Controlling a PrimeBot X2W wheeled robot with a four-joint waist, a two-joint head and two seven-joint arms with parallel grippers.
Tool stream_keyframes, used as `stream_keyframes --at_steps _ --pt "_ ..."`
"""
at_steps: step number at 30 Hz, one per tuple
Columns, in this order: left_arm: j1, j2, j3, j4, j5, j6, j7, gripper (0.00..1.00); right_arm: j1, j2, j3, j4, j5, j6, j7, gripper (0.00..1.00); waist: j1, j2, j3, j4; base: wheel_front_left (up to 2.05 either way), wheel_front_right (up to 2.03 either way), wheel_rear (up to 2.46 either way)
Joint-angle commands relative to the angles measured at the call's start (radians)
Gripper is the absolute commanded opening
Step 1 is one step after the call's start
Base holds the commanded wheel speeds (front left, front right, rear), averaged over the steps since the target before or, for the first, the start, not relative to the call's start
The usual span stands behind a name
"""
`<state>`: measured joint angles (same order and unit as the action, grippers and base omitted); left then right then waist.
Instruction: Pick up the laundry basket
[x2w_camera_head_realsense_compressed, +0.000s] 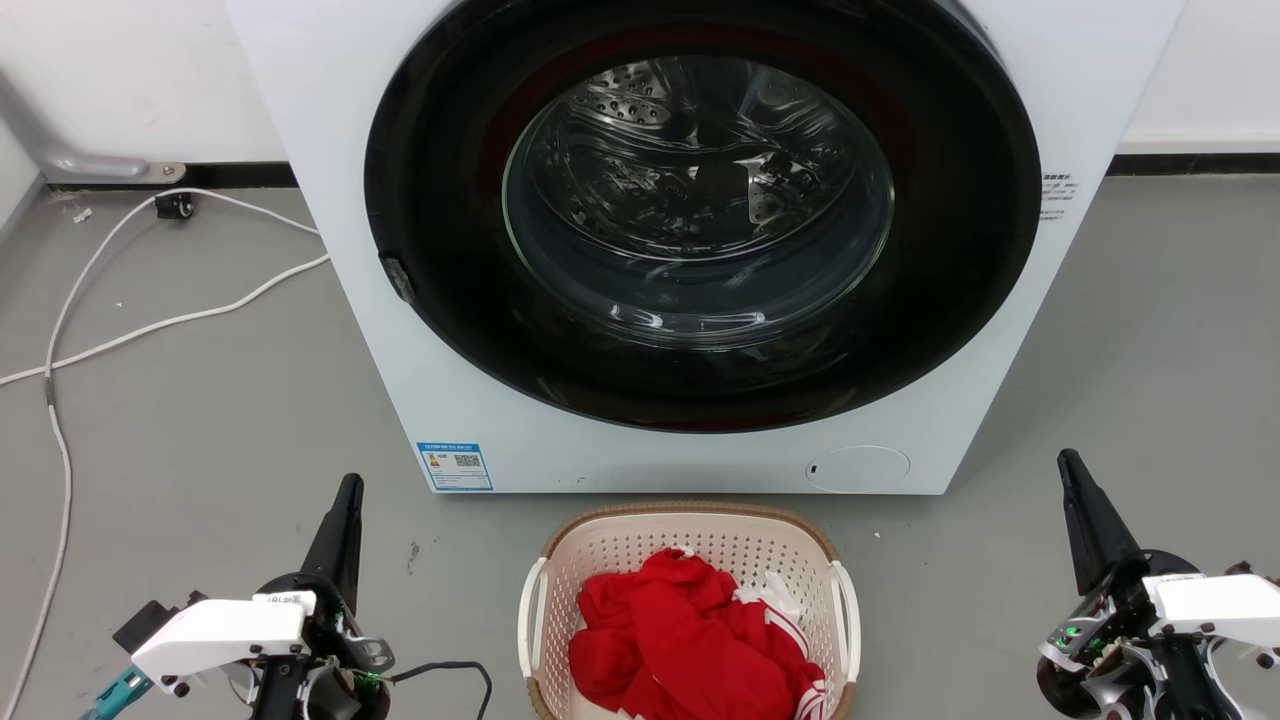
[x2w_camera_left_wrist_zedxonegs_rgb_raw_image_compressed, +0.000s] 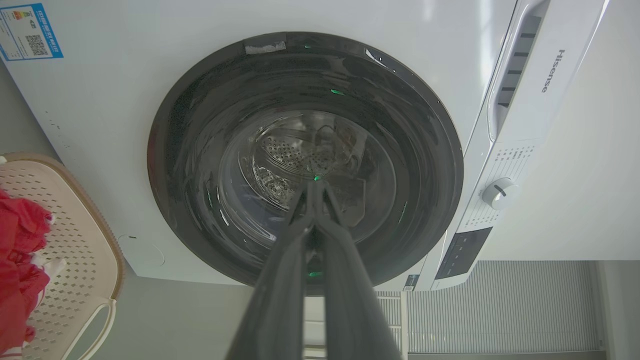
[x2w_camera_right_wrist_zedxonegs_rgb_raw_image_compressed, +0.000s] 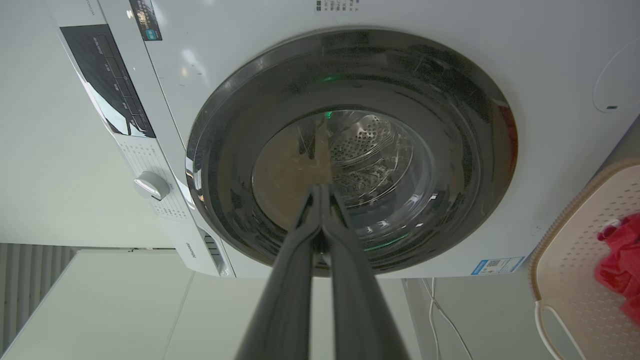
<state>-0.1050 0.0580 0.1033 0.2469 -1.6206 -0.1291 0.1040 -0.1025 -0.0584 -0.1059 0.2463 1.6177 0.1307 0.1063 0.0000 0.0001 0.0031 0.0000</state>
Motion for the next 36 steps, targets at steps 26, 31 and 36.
stream_keyframes --at_steps 26,31,36 --pt "0.003 -0.003 -0.035 -0.004 0.013 0.000 -0.030 1.00 0.016 0.002 0.019 -0.012 -0.008 0.000 -0.028 1.00 0.0000 -0.0001 0.000 0.000 0.00 0.00 0.00" --pt "0.002 -0.003 -0.053 -0.025 0.041 0.000 -0.055 1.00 0.024 -0.001 0.036 -0.027 -0.038 0.000 -0.055 1.00 0.0000 -0.0001 -0.001 0.000 0.00 0.00 0.00" --pt "0.005 -0.004 -0.061 -0.047 0.096 0.000 -0.073 1.00 0.029 -0.004 0.045 -0.035 -0.093 0.000 -0.075 1.00 0.0000 -0.0001 -0.001 0.001 0.00 0.00 0.00"
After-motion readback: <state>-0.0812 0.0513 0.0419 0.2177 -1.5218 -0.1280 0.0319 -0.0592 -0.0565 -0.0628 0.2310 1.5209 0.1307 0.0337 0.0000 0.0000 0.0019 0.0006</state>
